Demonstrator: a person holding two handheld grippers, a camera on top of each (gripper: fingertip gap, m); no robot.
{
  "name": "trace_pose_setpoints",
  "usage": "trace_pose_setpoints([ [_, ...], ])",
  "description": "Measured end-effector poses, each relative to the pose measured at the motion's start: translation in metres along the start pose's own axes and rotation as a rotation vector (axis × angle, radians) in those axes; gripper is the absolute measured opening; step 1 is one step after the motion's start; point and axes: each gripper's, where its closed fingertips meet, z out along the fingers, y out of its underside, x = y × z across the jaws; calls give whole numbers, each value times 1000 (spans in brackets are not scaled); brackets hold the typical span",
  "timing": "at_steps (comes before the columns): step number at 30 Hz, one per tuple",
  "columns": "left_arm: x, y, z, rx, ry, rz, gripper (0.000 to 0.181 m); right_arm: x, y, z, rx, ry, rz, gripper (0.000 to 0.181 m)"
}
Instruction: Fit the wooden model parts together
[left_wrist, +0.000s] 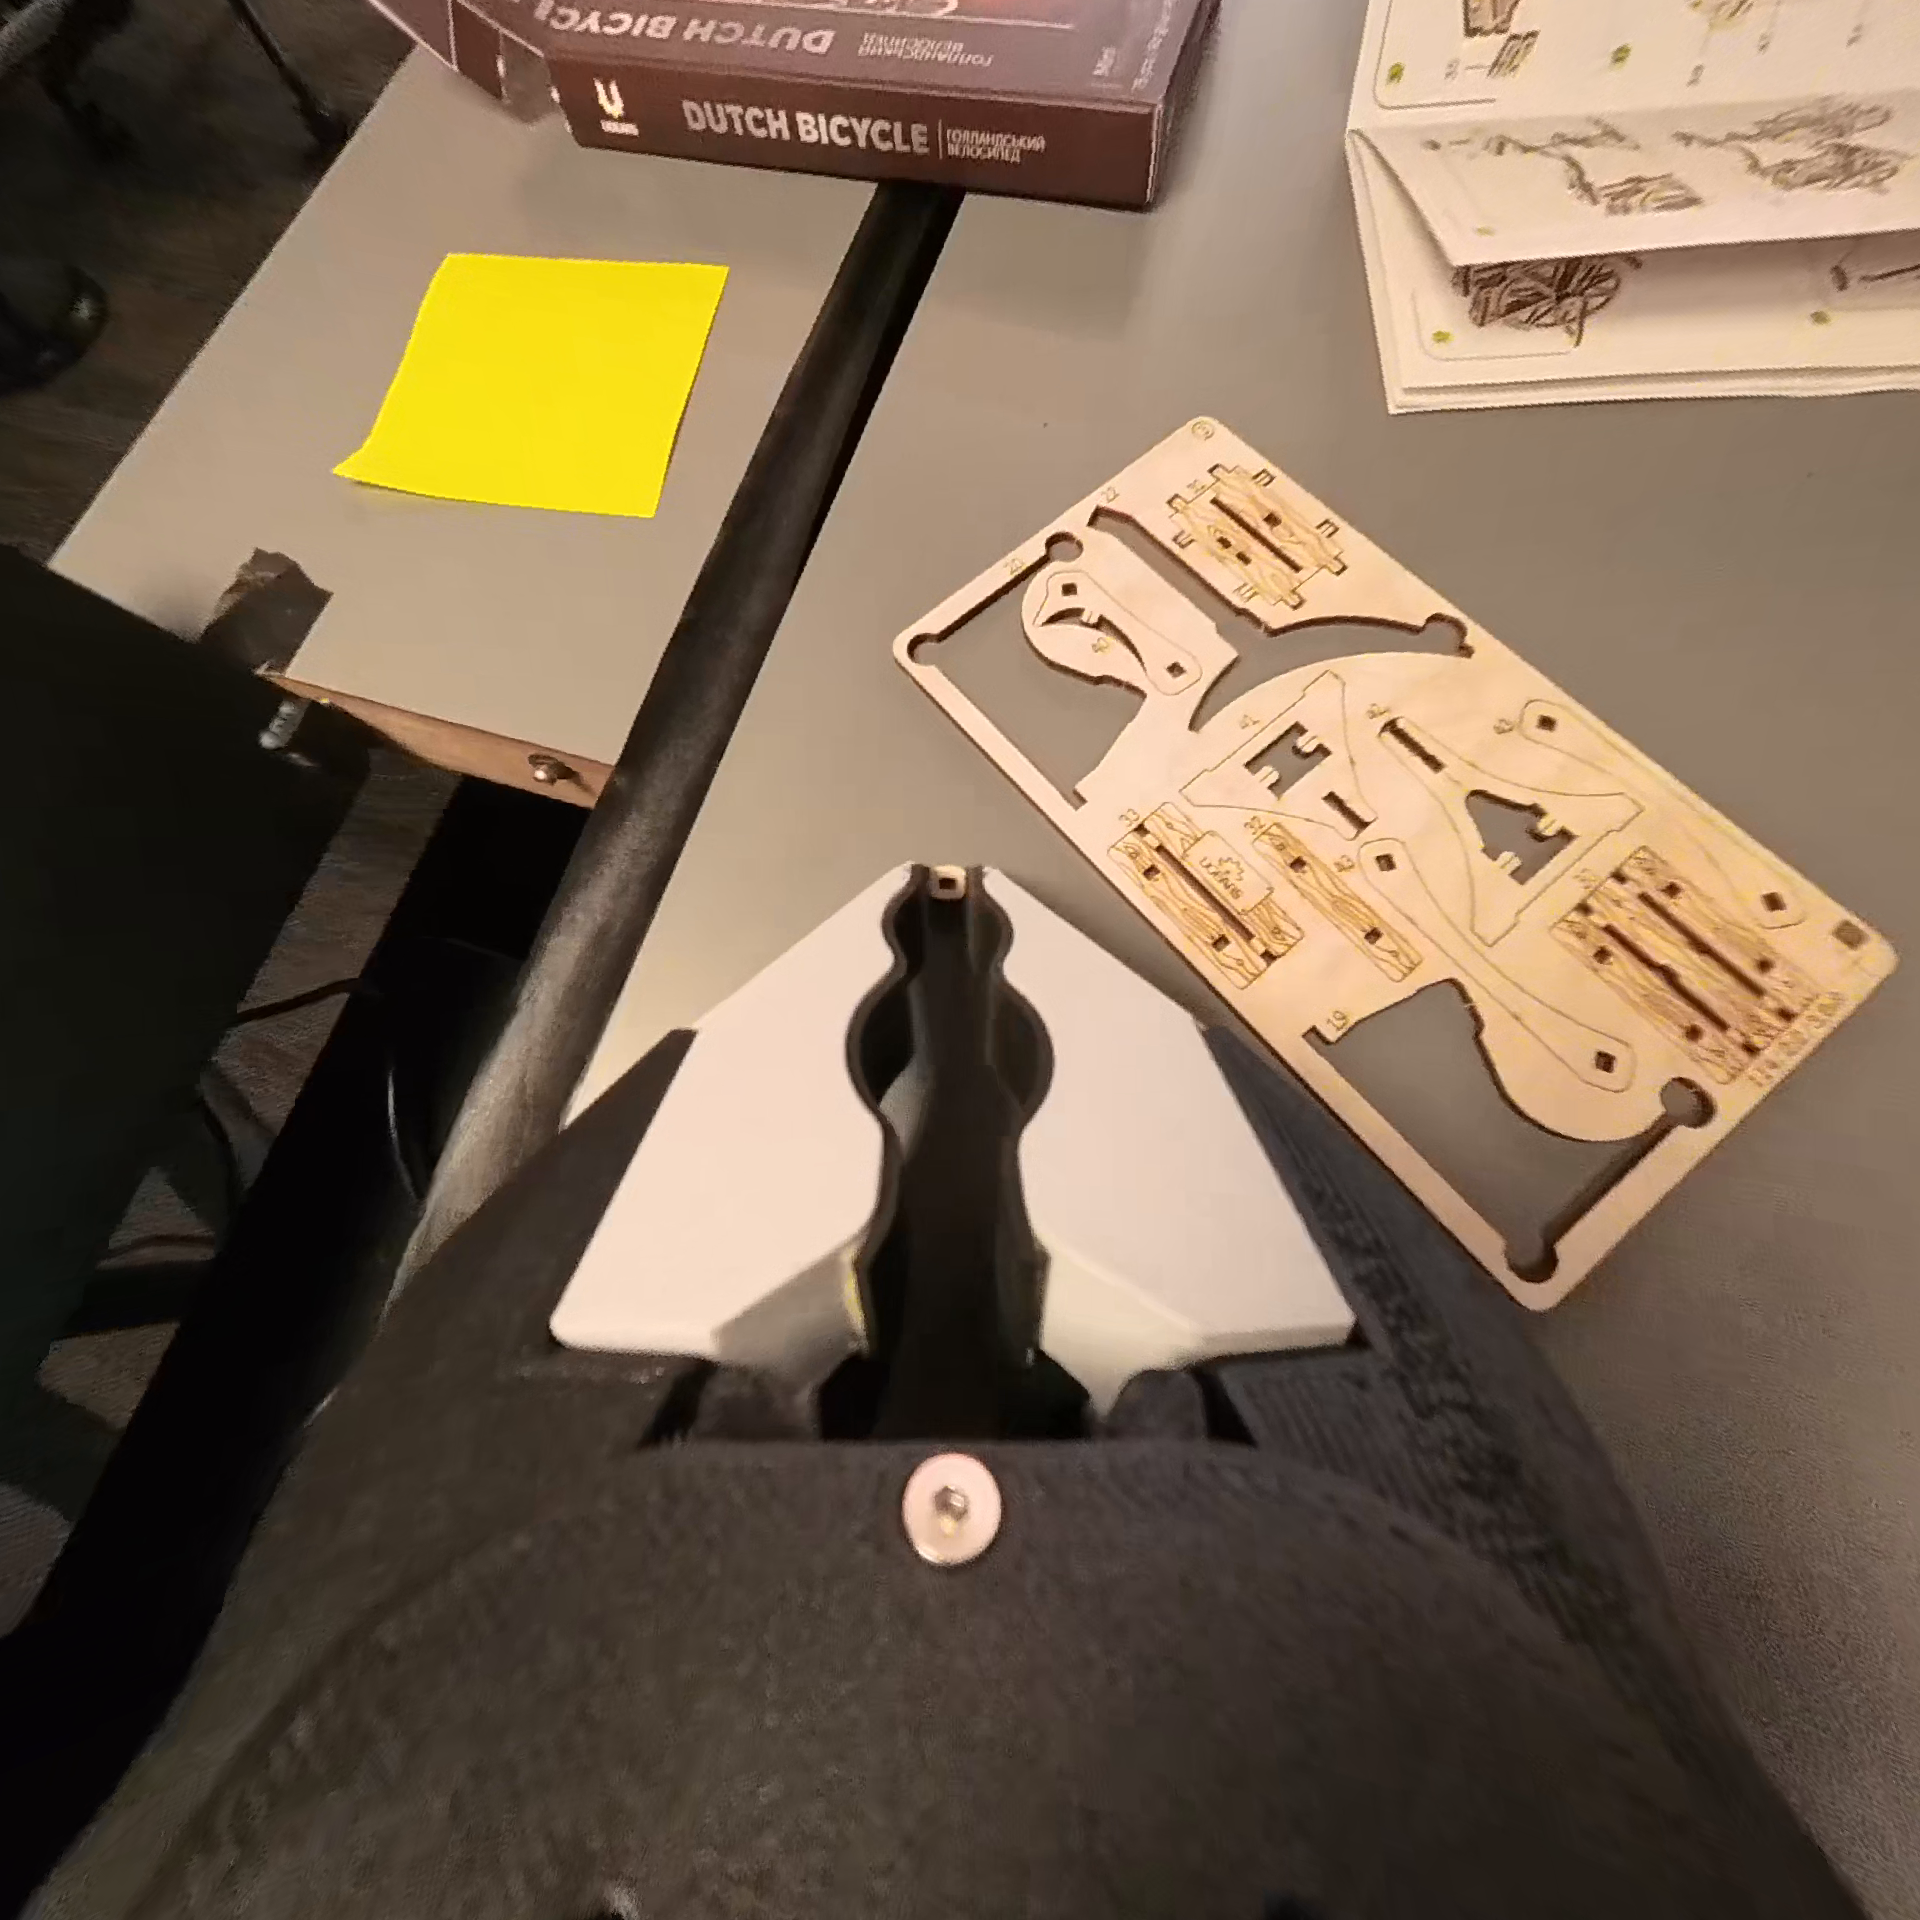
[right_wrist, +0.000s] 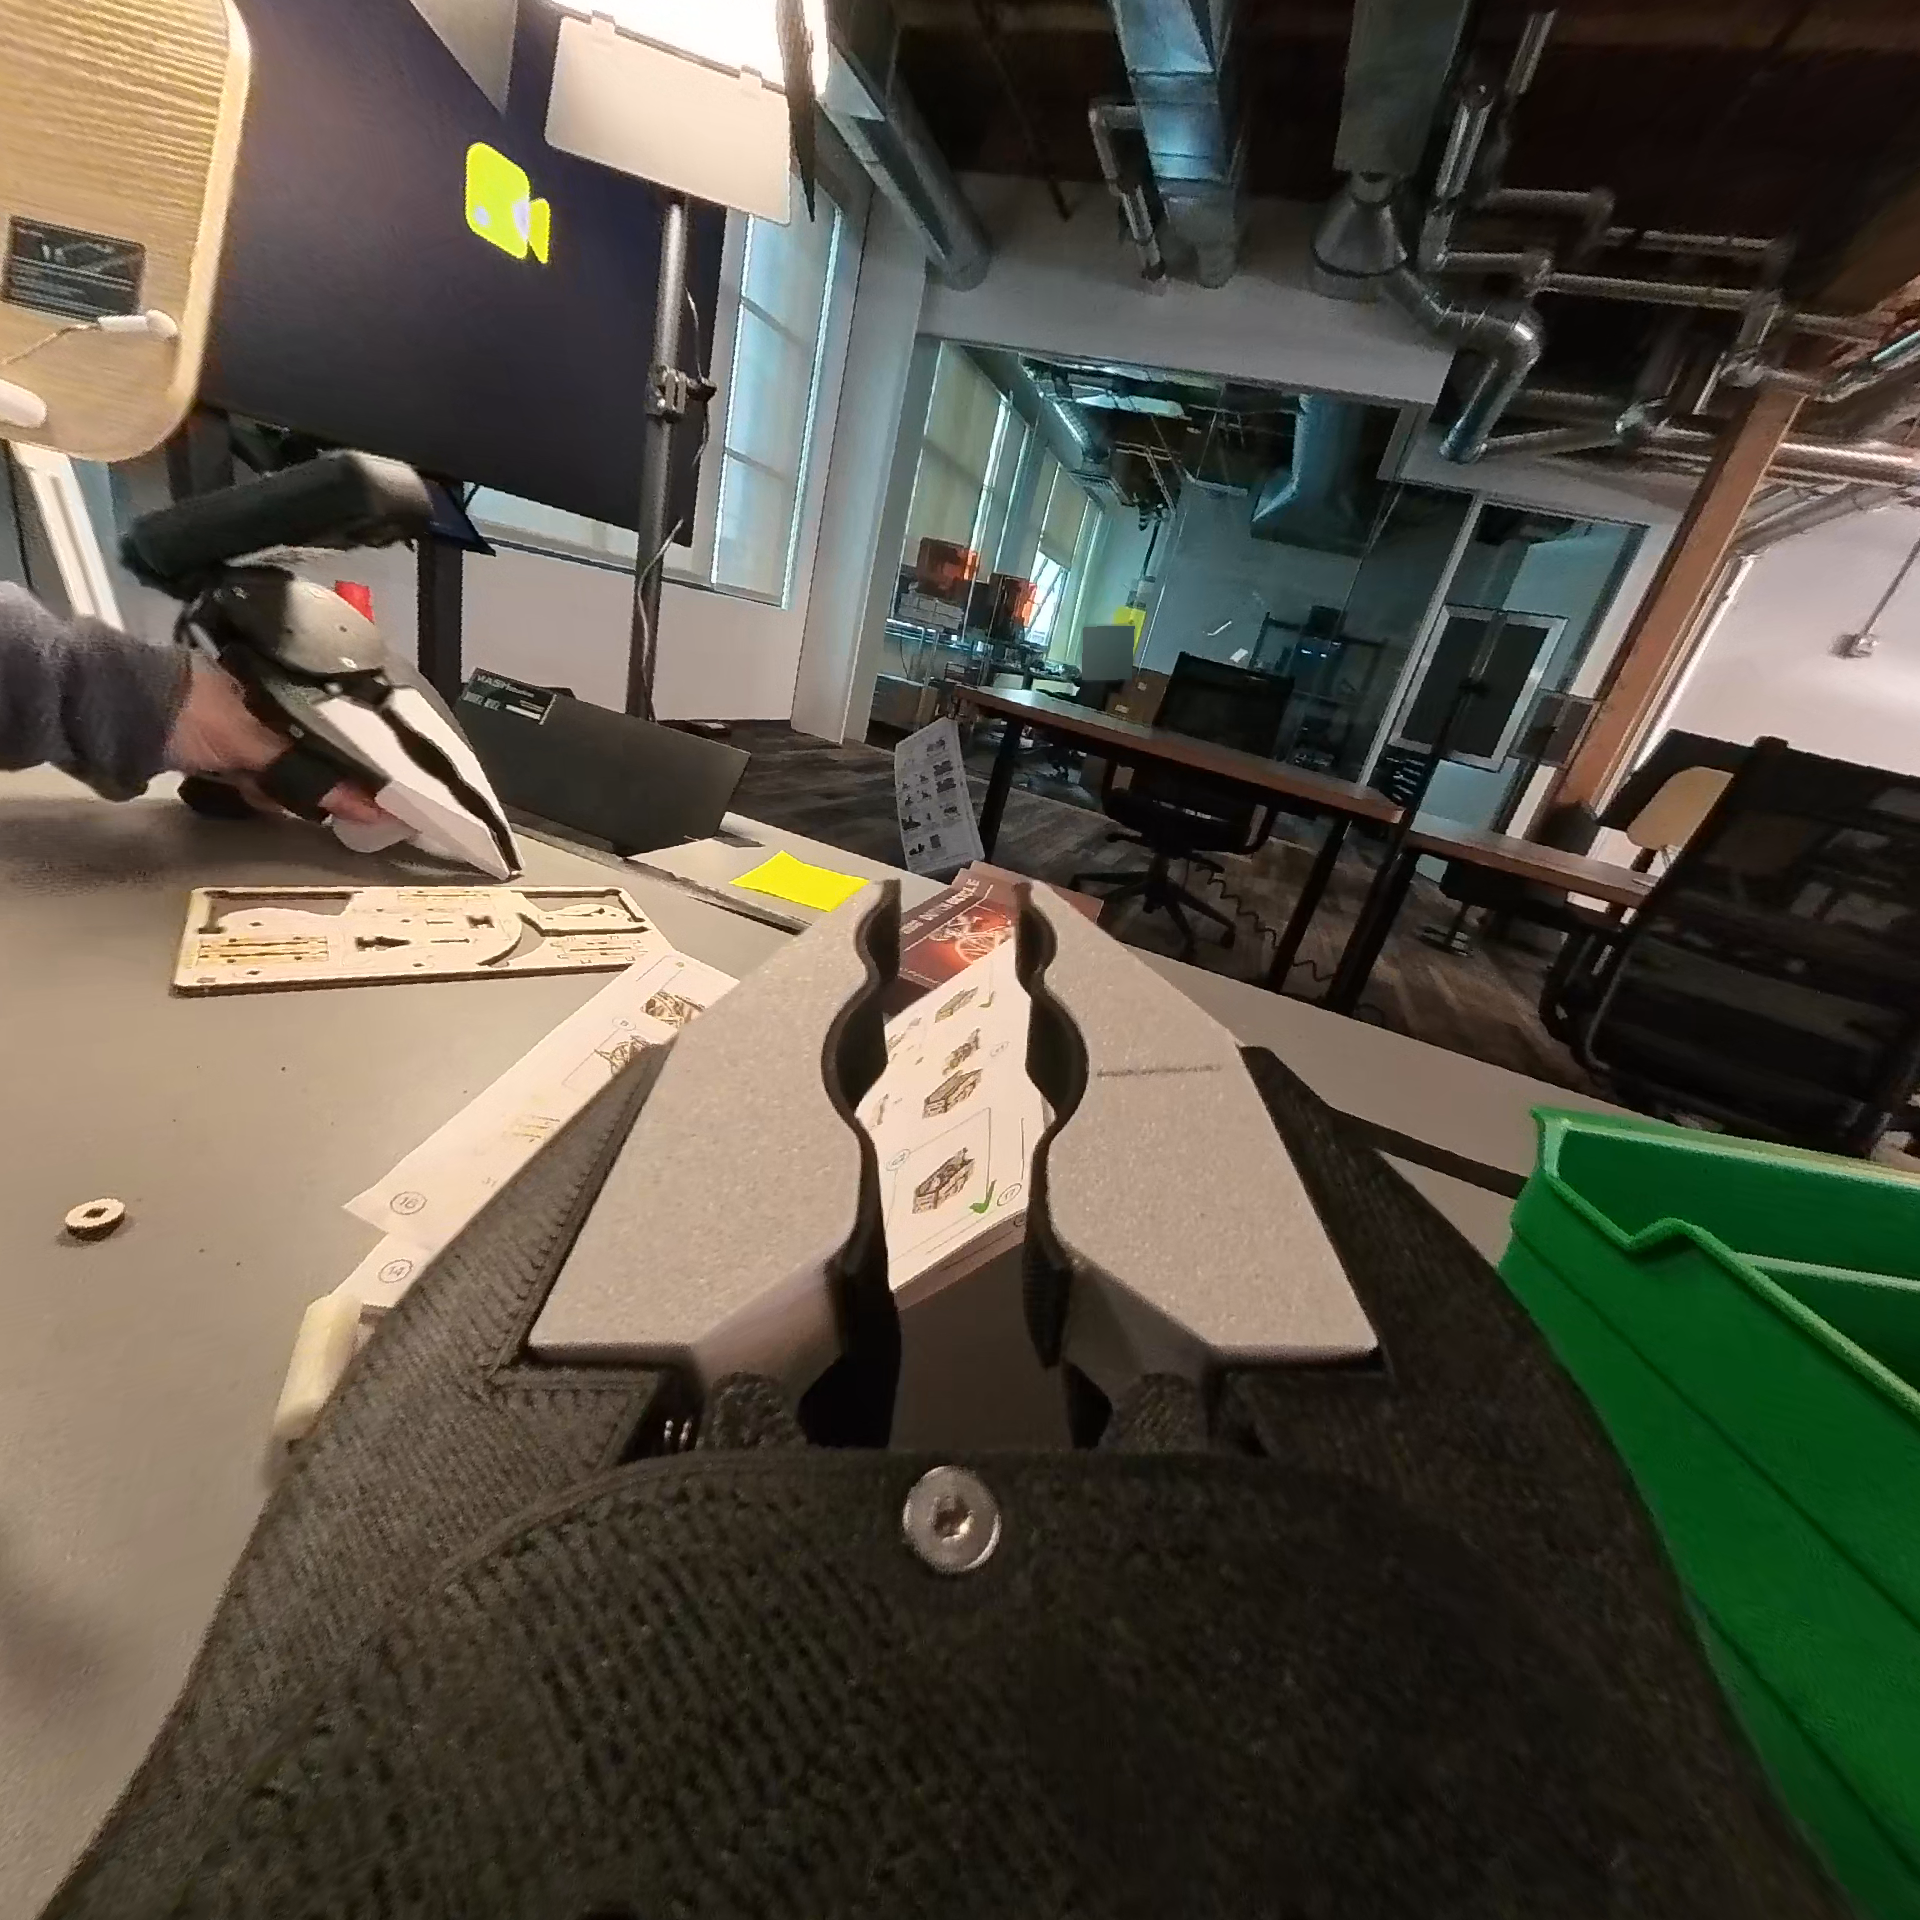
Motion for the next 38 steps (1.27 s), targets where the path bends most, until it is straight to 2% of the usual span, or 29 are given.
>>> trace_pose_setpoints([
  [2,3,-3,-4,-4,-64,20,7,-2,-1,0,7,-5,-16,19],
  [5,34,-53,-35,173,-142,39,7,-12,-4,1,21,-45,-44,17],
  [7,80,-85,-58,241,-137,80,6,-19,-5,2,32,-84,-49,17],
  [10,168,-107,-78,274,-106,120,6,-26,-7,3,48,-130,-34,17],
  [14,277,-105,-72,292,-93,129,6,-31,-11,1,76,-180,5,18],
  [16,320,-90,-50,205,-69,124,6,-30,-12,1,81,-192,22,17],
  [18,346,-75,-27,112,-56,108,6,-29,-12,-1,81,-197,42,17],
  [21,356,-59,-7,25,-66,117,6,-29,-14,-5,89,-212,64,17],
  [25,342,-63,-9,75,-89,52,6,-37,-16,-10,90,-258,53,18],
  [28,319,-66,-21,157,-184,28,6,-65,-13,-15,56,-416,60,17],
  [32,315,-71,-34,272,-203,91,6,-109,-3,-27,-54,-724,63,19],
  [34,313,-73,-39,316,-224,120,6,-129,10,-42,-218,-922,67,16],
  [36,311,-74,-42,341,-238,122,6,-147,25,-65,-467,-1148,192,24],
  [38,311,-76,-45,366,-246,117,6,-157,30,-80,-610,-1272,338,32],
])
